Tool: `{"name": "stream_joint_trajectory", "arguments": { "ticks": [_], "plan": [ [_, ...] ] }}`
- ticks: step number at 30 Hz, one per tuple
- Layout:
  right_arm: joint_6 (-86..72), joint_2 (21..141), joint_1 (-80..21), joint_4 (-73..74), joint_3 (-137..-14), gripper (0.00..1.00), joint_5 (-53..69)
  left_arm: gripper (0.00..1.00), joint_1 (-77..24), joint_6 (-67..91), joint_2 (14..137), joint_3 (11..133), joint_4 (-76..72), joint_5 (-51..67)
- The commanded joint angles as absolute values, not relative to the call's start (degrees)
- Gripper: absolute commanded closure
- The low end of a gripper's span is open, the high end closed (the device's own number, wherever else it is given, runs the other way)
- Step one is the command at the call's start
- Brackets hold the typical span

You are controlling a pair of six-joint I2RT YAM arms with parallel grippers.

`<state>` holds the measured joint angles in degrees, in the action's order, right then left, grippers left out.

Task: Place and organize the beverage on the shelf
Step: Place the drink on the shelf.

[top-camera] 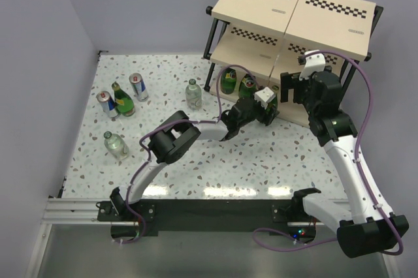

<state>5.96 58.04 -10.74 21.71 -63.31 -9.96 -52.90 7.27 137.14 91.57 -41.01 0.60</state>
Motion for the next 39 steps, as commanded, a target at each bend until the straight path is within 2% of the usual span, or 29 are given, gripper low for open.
{"name": "stream_joint_trajectory", "arguments": {
  "ticks": [1,39],
  "plan": [
    [5.01,57.48,-10.55,18.98,-63.28,0.01,-10.72,1.00,-53.09,5.80,131.04,95.01,-52.73,0.18],
    [5.19,57.31,-10.55,18.37,-62.75,0.01,-11.34,1.00,-53.79,6.24,127.52,92.98,-55.02,0.09]
  ]
}}
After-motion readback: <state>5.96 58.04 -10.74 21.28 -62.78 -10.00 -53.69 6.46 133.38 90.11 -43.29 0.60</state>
